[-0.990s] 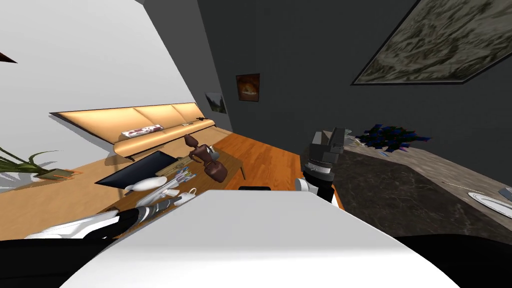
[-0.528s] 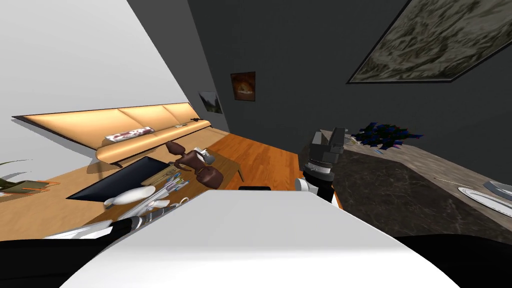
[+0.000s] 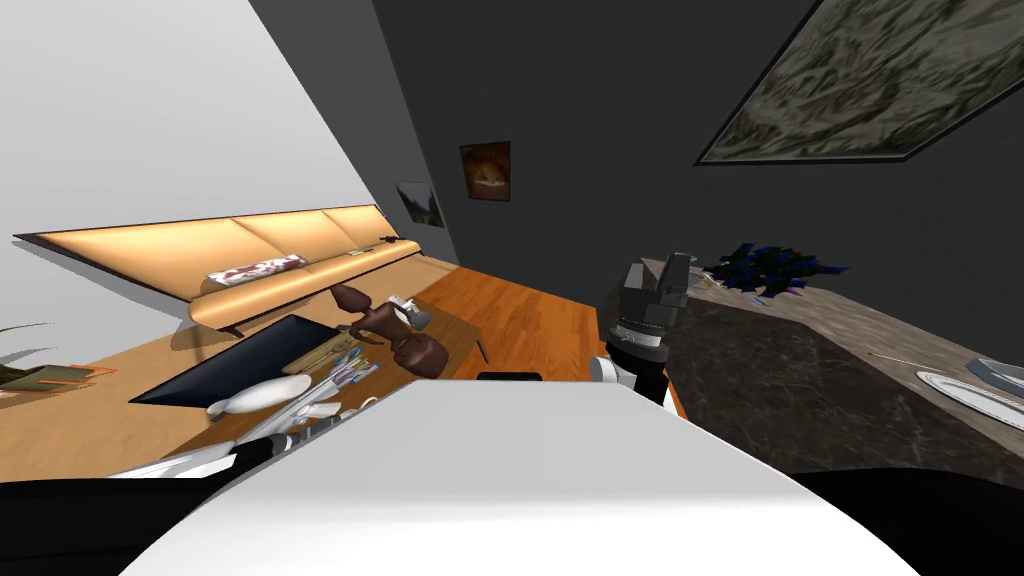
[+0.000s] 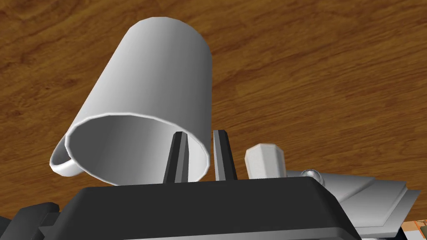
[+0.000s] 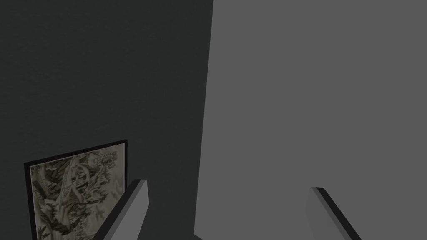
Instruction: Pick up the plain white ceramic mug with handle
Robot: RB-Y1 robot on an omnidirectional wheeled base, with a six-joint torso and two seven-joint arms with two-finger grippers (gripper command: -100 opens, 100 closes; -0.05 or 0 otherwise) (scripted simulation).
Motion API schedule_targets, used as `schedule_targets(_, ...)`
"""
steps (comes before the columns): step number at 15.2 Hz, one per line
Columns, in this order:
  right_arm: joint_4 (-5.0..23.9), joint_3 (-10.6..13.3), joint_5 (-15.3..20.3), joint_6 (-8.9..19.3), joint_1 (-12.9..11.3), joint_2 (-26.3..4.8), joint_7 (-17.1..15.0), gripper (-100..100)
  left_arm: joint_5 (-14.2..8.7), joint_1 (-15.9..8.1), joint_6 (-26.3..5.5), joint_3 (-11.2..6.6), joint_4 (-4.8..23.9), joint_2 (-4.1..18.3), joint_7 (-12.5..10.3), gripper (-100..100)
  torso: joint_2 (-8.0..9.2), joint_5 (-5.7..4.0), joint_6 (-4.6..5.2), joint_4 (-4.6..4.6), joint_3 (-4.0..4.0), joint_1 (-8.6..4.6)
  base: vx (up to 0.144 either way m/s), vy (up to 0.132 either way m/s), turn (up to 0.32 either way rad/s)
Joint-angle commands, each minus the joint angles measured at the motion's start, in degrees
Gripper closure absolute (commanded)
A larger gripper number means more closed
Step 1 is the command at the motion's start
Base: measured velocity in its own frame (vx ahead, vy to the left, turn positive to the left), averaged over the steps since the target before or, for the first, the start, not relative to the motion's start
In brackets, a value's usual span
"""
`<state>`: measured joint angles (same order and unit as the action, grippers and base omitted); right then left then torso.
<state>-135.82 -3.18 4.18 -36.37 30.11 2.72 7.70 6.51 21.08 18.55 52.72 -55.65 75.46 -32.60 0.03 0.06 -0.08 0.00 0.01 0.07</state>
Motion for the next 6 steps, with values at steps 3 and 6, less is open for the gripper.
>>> schedule_targets(3, 0.0, 0.0, 0.0, 0.0, 0.0, 0.0, 0.0, 0, -0.3, 0.2, 0.28, 0.56, -1.5, 2.45, -1.11, 100, 0.01, -0.03, -0.05, -0.01, 0.0, -0.04, -0.002, -0.026, 0.027)
schedule_targets(6, 0.0, 0.0, 0.0, 0.0, 0.0, 0.0, 0.0, 0, -0.36, 0.26, 0.24, 0.67, -2.01, 3.08, -1.26, 100, 0.04, -0.08, -0.06, -0.01, 0.02, -0.23, -0.008, -0.047, 0.018)
